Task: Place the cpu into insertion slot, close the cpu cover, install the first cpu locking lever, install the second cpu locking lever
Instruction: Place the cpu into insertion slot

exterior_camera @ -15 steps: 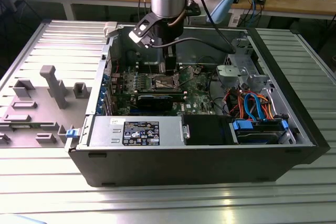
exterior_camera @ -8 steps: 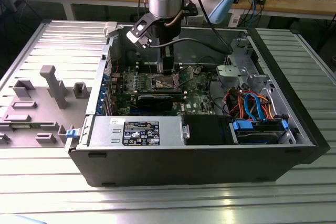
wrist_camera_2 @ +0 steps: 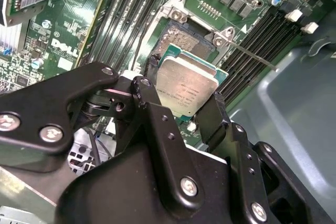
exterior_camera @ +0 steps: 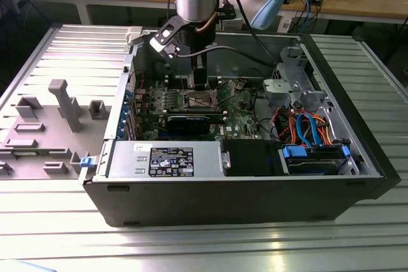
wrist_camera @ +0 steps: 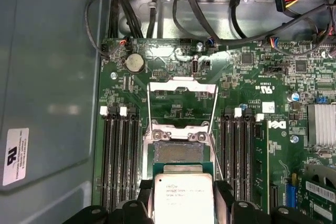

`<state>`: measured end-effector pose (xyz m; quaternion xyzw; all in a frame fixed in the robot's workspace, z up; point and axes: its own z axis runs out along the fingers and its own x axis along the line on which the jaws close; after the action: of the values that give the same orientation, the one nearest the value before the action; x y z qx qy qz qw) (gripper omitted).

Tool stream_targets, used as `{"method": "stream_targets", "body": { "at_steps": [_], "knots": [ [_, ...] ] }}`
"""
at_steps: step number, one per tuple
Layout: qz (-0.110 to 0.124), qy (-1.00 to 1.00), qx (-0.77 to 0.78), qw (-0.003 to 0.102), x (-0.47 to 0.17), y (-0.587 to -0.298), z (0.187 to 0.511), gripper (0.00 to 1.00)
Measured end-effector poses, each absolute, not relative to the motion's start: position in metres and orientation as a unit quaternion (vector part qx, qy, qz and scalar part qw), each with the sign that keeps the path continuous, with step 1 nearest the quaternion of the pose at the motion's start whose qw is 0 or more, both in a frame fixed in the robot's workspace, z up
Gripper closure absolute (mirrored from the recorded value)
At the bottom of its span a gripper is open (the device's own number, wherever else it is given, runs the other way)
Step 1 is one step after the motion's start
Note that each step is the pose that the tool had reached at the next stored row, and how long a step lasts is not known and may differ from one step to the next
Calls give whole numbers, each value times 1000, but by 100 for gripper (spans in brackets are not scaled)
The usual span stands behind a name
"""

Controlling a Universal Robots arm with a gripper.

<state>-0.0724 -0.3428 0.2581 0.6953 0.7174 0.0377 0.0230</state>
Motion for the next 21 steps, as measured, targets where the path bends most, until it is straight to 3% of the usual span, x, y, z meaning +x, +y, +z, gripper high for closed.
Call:
{"method": "stream_targets", "body": {
  "at_steps": [21],
  "knots": [
    [37,716,697,23,-68,-342,237,45]
  ]
}}
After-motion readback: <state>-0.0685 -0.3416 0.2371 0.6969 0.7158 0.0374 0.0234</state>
